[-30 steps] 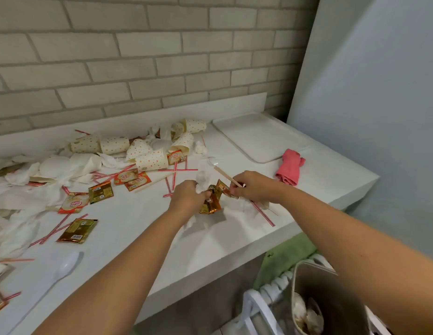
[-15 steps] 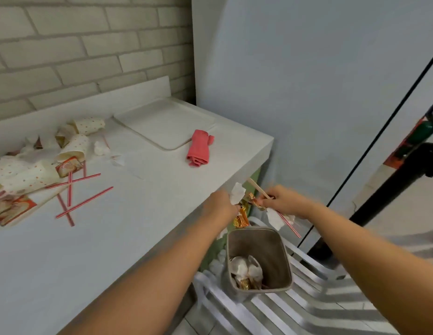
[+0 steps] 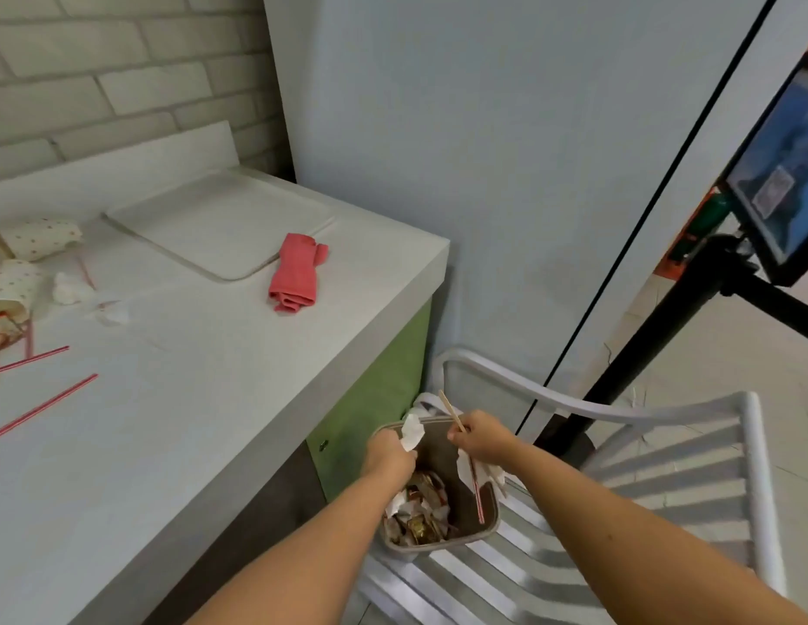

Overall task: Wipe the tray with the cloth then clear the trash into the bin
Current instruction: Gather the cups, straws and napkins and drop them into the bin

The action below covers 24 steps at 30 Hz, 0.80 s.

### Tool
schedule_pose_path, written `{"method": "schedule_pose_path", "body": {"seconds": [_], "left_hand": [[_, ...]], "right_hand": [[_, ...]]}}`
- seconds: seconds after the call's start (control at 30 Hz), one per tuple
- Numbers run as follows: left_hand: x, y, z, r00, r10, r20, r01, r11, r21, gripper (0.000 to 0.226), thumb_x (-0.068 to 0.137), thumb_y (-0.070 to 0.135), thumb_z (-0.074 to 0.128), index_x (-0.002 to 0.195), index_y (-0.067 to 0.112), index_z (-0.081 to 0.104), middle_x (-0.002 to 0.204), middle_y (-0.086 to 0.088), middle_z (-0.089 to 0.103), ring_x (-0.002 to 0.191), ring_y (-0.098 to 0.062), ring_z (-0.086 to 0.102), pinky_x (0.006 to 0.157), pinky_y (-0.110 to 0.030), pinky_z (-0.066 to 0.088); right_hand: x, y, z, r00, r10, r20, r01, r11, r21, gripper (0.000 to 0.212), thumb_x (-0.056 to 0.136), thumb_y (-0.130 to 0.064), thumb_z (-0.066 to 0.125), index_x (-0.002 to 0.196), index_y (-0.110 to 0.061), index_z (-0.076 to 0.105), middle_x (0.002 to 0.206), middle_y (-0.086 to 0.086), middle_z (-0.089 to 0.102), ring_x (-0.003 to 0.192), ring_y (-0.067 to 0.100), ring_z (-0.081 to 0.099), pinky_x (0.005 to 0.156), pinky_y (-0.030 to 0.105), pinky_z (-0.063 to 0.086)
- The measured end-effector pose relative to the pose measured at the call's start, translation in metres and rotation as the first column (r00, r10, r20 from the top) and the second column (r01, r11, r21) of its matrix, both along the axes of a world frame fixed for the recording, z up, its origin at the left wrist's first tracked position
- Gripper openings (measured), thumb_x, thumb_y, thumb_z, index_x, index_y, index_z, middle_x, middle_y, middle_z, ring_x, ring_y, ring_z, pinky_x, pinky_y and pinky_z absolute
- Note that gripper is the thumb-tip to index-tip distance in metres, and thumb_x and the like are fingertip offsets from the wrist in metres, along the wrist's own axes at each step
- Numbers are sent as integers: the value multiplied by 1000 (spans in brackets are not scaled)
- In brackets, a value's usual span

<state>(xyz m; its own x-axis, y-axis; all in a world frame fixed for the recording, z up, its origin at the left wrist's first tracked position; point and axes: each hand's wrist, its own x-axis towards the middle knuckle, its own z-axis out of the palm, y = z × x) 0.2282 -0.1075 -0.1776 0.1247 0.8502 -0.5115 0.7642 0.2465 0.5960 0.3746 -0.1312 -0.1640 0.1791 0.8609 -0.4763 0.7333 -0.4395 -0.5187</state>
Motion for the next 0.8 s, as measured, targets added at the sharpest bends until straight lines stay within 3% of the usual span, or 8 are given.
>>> {"method": "schedule_pose_path", "body": {"seconds": [0.13,0.27,0.4,0.47,0.53,0.6,0.7,0.8], "left_hand": [[4,1,-7,995,30,93,-30,1000,-1,35,89,21,60,121,9,59,120,-10,62,111,-27,58,79,-22,39],[9,6,-7,986,48,162,-50,999,10,35,90,27,58,120,9,59,119,-10,62,109,-26,58,83,-24,42],[10,8,-11,980,-6,200,3,1000,13,40,87,27,61,124,13,53,120,-8,61,110,-24,57,85,-25,42],[8,9,-12,981,-48,190,45,999,18,50,84,25,65,130,14,48,128,-7,55,117,-23,53,95,-29,43],[5,9,-14,982,-96,163,98,995,-5,62,82,21,67,138,16,41,138,-5,44,127,-23,45,105,-31,39],[2,10,-15,980,-99,174,107,993,-40,66,82,16,67,141,17,37,141,-4,41,129,-21,43,104,-26,37],[-4,13,-17,979,-77,190,82,996,-19,58,83,10,65,136,16,43,135,-6,49,120,-21,50,95,-24,41],[-7,16,-12,985,-88,149,86,996,24,52,86,10,61,135,14,44,134,-7,49,121,-22,49,95,-26,41]], "right_hand": [[3,6,-7,995,-105,-5,105,992,71,27,96,-19,47,103,2,64,88,9,56,83,19,52,70,25,36],[0,12,-13,989,-143,-23,145,979,141,26,96,-20,47,107,-1,62,96,12,63,93,26,59,77,29,43],[-6,15,-15,997,-72,-2,72,990,117,27,96,-20,49,113,-2,60,74,-5,48,85,18,49,74,25,37],[-9,14,-13,999,40,35,-41,998,38,31,95,-19,49,118,0,57,87,3,53,94,23,53,76,25,36],[-10,12,-12,988,129,80,-127,991,-38,35,96,-17,46,127,-1,53,115,13,57,114,26,52,89,28,39],[-9,11,-15,987,136,84,-131,989,-62,37,96,-17,47,132,-7,50,131,12,53,121,23,49,95,25,39],[-8,15,-18,987,128,92,-123,990,-67,35,95,-18,50,129,-10,52,132,10,53,121,22,50,92,22,38],[-10,21,-14,984,152,91,-146,987,-62,32,95,-19,49,125,-9,55,130,9,53,119,23,51,95,24,39]]}}
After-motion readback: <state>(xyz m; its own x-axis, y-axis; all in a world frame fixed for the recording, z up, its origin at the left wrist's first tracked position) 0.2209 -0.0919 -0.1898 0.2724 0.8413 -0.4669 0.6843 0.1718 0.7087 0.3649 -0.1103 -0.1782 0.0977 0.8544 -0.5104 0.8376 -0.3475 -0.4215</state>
